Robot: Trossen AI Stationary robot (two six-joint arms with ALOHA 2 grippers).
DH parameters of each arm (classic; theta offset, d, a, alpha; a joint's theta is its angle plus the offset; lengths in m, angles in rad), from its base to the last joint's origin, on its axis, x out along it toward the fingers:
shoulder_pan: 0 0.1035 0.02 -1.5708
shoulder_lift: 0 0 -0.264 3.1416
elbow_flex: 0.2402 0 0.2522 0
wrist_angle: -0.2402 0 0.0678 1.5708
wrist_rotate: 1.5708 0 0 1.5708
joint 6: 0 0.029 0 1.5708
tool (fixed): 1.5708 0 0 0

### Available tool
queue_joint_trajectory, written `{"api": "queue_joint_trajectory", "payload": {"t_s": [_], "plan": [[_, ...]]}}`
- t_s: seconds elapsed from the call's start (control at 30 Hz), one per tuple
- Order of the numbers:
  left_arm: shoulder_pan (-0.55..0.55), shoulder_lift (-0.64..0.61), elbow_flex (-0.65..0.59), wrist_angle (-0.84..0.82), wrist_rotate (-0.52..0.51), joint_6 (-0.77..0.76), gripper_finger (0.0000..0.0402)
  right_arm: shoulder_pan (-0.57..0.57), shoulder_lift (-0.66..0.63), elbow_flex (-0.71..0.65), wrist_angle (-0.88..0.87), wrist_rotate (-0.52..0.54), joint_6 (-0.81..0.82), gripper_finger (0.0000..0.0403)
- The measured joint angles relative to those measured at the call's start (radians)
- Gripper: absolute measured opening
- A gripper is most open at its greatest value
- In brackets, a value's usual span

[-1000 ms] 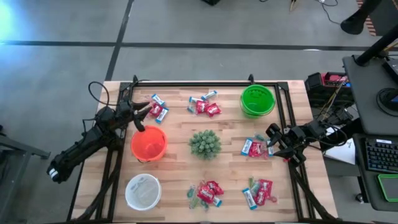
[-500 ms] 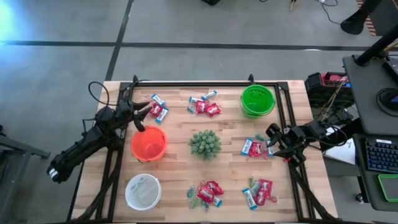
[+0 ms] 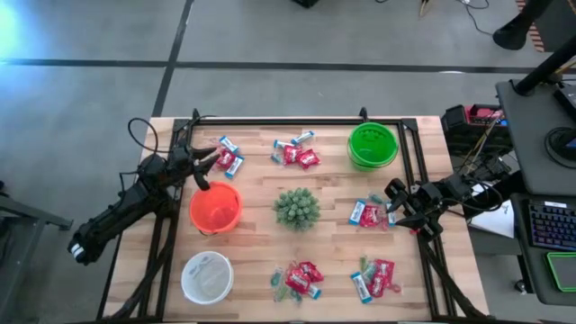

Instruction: Sort candy

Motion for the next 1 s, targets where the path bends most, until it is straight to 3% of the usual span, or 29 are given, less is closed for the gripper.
{"api": "queue_joint_trajectory", "payload": {"t_s": [1.0], "plan": [[0.000,0.000,0.000,0.004,-0.035,0.052,0.0118,0.000,0.000,0.000,0.000,0.000,0.000,0.0167]]}}
